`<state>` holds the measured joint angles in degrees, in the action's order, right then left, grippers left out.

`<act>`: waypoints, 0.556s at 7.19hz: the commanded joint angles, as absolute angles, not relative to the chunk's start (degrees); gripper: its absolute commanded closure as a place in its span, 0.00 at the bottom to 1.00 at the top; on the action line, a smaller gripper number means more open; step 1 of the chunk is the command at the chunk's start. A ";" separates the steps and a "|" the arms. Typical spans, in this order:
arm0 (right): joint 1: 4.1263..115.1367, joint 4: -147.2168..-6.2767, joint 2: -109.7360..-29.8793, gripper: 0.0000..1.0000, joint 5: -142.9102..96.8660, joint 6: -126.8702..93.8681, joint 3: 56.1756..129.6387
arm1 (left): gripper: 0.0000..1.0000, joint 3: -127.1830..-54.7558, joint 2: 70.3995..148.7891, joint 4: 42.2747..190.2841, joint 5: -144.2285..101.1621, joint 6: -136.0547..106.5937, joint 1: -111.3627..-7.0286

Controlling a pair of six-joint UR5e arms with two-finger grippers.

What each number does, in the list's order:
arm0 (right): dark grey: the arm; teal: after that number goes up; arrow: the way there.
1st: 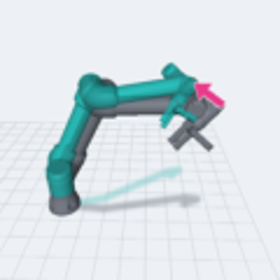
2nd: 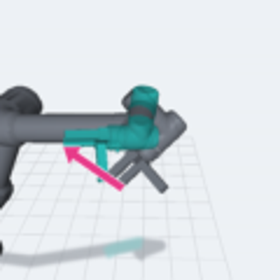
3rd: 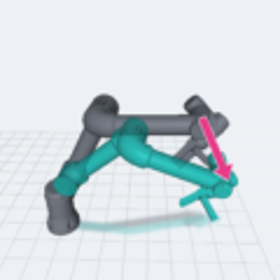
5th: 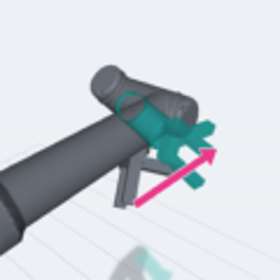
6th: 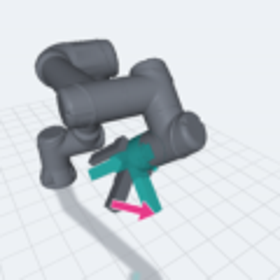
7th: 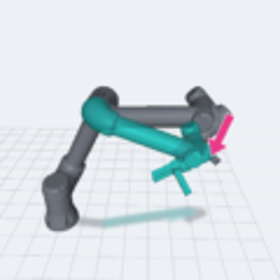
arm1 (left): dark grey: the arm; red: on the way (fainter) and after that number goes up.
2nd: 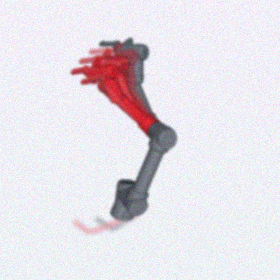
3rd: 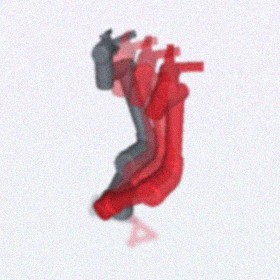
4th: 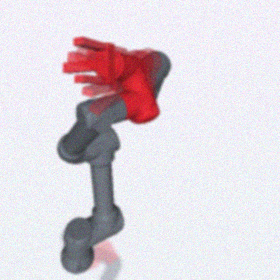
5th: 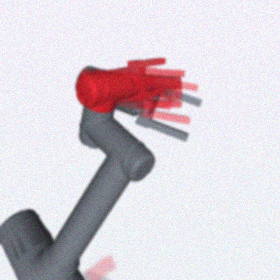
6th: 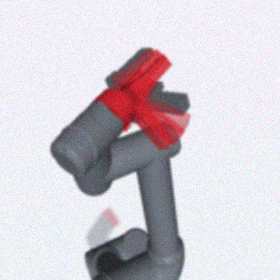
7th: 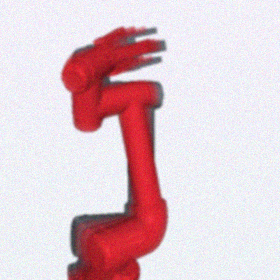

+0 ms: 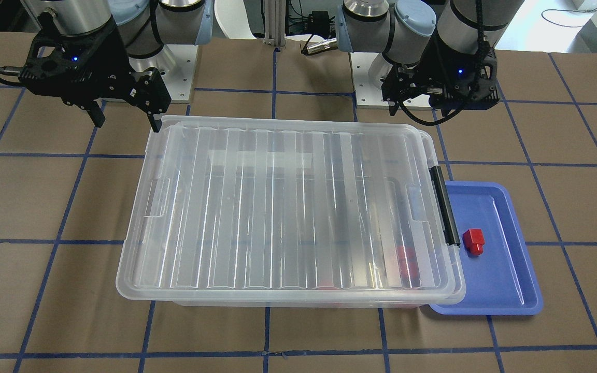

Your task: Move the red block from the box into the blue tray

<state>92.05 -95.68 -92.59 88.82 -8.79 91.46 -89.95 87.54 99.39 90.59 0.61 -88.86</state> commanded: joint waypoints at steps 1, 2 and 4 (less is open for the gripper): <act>92.37 -95.62 -91.06 0.00 89.03 -8.79 90.09 | 0.00 -90.00 87.54 99.40 90.62 0.62 -88.86; 92.29 -95.45 -91.14 0.00 89.12 -8.62 90.09 | 0.00 -90.00 87.45 99.40 90.62 0.62 -88.86; 92.29 -95.36 -91.06 0.00 89.12 -8.61 90.18 | 0.00 -90.09 87.45 99.40 90.62 0.70 -88.86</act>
